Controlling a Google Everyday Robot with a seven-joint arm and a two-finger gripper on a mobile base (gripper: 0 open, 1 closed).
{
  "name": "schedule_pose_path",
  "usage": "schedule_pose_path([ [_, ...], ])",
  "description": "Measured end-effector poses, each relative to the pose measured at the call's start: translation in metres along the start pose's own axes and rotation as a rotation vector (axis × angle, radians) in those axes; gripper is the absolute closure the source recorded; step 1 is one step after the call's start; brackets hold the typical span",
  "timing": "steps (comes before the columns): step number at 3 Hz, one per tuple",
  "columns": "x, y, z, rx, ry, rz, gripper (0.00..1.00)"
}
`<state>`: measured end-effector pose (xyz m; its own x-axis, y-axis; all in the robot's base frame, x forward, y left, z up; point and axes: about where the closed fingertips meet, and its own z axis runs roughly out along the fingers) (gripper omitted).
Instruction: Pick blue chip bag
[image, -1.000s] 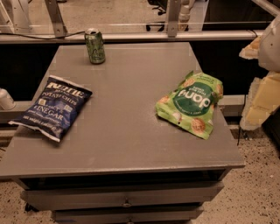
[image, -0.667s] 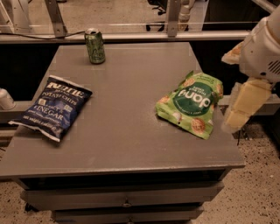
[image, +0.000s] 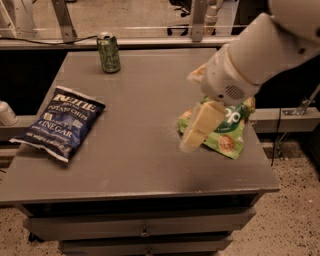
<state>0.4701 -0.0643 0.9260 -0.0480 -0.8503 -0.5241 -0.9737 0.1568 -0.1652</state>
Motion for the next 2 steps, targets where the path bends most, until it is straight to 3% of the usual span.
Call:
schedule_pose_path([
  [1,-0.0557,0.0020,0.0405,-0.054,-0.172,0.002,0.00],
  [2,-0.0557,0.0020,0.0405,-0.054,-0.172,0.002,0.00],
])
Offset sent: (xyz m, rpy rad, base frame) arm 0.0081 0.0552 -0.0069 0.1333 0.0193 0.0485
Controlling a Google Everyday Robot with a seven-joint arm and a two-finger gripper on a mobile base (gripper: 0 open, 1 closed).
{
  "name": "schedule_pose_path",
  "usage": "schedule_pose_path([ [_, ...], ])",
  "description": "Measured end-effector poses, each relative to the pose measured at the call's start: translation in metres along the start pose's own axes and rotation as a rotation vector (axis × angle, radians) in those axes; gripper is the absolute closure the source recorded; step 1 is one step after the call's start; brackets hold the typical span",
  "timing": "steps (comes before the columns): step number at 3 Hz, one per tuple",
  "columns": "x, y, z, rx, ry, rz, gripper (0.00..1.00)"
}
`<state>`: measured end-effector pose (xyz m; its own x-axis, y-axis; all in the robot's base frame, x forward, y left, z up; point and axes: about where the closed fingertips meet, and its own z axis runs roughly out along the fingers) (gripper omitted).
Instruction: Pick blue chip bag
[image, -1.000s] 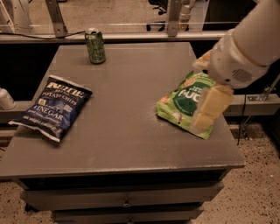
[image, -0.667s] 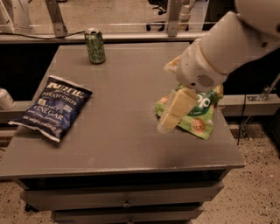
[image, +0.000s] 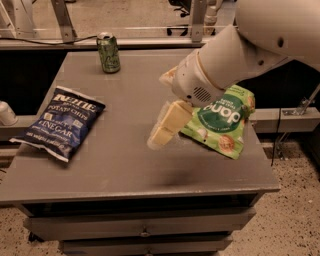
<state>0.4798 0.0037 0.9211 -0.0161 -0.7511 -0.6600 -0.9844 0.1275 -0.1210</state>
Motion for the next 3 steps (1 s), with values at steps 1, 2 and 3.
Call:
schedule_pose_path([
  [1,-0.007,-0.007,0.010,0.013,-0.037,-0.015,0.00],
  [2,-0.030,-0.023,0.035,0.006,-0.119,-0.051,0.00],
  [3,-0.057,-0.041,0.067,-0.012,-0.186,-0.095,0.00],
])
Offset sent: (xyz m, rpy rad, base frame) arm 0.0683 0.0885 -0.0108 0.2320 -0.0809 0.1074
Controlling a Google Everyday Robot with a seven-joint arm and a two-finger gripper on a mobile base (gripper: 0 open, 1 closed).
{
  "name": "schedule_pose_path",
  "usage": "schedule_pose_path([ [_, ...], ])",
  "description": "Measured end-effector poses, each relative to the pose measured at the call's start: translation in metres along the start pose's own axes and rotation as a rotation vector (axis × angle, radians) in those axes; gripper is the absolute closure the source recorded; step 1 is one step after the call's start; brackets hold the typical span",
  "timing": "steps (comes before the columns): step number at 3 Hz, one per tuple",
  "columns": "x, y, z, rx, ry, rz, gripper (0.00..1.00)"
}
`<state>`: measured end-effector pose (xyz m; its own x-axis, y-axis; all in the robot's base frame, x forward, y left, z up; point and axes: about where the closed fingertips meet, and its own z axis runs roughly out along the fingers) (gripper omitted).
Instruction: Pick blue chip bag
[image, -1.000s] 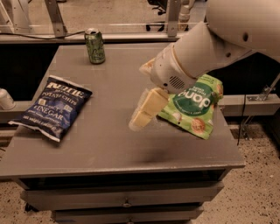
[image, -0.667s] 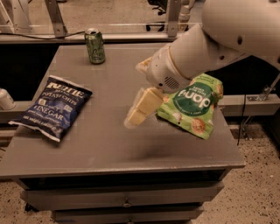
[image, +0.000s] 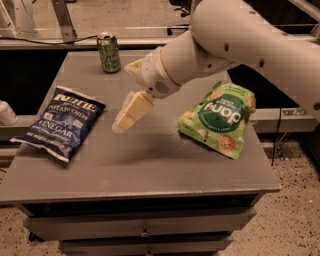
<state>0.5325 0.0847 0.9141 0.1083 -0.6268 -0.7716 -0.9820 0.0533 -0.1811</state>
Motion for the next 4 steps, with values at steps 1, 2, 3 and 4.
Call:
schedule_pose_path([
  [1,-0.017,-0.015,0.041,-0.027,-0.055,-0.041,0.00],
  [2,-0.035,-0.021,0.081,-0.060,-0.088,-0.091,0.00],
  [3,-0.046,-0.022,0.116,-0.091,-0.113,-0.114,0.00],
  [4,-0.059,-0.021,0.139,-0.117,-0.136,-0.130,0.00],
])
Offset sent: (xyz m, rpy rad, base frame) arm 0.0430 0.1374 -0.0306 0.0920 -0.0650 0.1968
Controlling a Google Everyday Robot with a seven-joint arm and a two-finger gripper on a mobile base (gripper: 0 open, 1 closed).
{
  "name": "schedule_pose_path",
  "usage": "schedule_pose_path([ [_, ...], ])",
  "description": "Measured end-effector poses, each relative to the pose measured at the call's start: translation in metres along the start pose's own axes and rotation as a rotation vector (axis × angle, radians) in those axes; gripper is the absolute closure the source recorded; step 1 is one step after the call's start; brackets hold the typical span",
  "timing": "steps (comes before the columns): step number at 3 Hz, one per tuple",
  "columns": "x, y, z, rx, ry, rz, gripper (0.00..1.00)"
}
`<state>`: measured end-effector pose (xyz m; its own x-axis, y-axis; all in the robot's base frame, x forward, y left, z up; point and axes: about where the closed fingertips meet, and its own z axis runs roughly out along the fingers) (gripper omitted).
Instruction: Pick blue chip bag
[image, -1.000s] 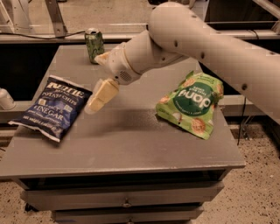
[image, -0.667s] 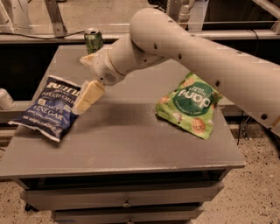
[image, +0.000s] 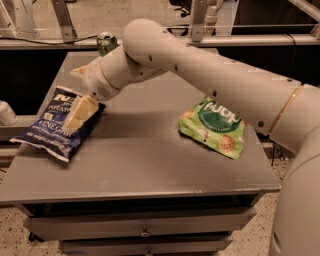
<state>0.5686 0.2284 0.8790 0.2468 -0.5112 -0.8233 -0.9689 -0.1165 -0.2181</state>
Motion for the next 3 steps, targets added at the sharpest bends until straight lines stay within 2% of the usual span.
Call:
schedule_pose_path([
  [1,-0.0036,0.0016,0.0145,-0.024,-0.015,-0.005,0.16],
  [3,-0.0004,0.0031,0.0182,-0.023,-0.023,0.004,0.63],
])
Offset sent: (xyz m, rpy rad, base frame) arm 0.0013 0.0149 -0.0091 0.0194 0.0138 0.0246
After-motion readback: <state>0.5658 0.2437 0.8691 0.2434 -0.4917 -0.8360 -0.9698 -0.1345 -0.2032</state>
